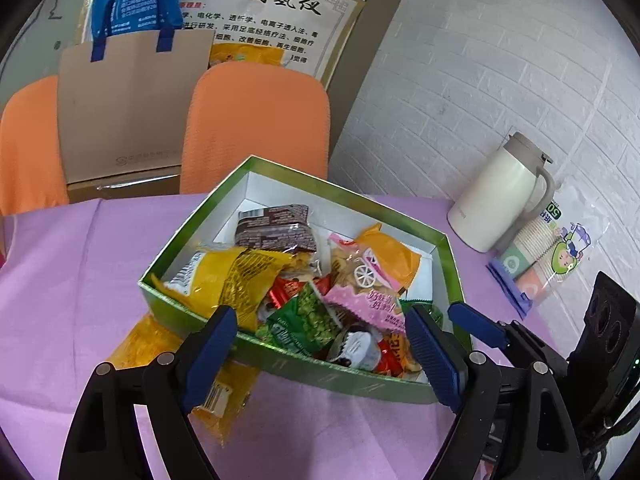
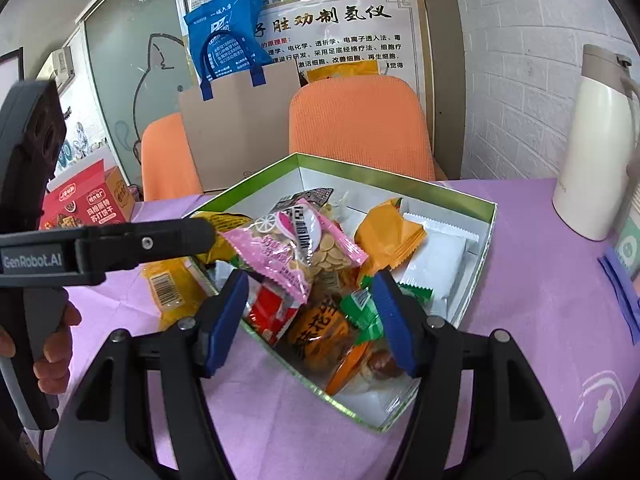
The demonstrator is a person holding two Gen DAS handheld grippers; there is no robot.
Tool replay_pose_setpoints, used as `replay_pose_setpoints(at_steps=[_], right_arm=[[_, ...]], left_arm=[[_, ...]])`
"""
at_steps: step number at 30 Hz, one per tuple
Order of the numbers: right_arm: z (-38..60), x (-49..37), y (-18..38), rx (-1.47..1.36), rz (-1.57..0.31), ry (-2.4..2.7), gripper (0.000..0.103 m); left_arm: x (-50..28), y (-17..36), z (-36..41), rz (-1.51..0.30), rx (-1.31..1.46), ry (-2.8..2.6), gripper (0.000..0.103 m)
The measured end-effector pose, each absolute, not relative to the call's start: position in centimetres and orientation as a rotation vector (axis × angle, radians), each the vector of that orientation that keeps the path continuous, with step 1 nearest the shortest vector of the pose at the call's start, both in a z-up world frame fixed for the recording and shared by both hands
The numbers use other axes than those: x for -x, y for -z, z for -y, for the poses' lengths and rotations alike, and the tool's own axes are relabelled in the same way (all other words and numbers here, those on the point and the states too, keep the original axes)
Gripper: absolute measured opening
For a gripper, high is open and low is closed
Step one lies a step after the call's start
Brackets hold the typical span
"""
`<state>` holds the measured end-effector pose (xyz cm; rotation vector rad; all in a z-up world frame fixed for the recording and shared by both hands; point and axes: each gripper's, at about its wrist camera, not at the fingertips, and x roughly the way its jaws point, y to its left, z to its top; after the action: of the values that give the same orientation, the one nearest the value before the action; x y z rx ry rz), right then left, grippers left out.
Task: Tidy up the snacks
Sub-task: 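Carry the pink packet into the green box and open the left gripper, then move the left gripper to the yellow barcode packet beside the box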
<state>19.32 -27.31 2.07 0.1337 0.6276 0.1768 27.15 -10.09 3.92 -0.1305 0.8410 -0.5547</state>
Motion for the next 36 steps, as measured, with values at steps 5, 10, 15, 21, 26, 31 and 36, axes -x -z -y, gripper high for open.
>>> replay_pose_setpoints(at_steps=[5, 10, 15, 21, 26, 31, 36], right_arm=[[26.3, -16.9, -4.0, -0.134, -0.590, -0.185, 0.070], [24.5, -14.6, -5.2, -0.140, -0.559, -0.215, 0.070], [21.6, -13.8, -4.4, -0.124, -0.620, -0.281, 0.070], [18.7, -13.9, -2.4, -0.089, -0.709, -0.326, 0.070], [17.4, -15.1, -1.1, -0.118, -0.768, -0.338, 0.070], [16.8, -17.0, 0.6, -0.177, -0.821, -0.338, 0.070], [16.2, -18.9, 2.4, -0.208, -0.854, -0.332, 0.068]], left_arm=[[-25.7, -4.3, 6.3, -0.836, 0.152, 0.505, 0.088], [-25.0, -3.8, 2.4, -0.854, 0.186, 0.418, 0.088], [-24.8, -2.4, 0.1, -0.900, 0.250, 0.398, 0.088], [-25.0, -1.0, -0.9, -0.922, 0.243, 0.394, 0.088], [-26.2, -0.2, -1.8, -0.945, 0.283, 0.435, 0.087], [-28.0, 0.1, -1.7, -0.950, 0.282, 0.483, 0.084], [-30.3, 1.0, -1.7, -0.971, 0.284, 0.491, 0.081]])
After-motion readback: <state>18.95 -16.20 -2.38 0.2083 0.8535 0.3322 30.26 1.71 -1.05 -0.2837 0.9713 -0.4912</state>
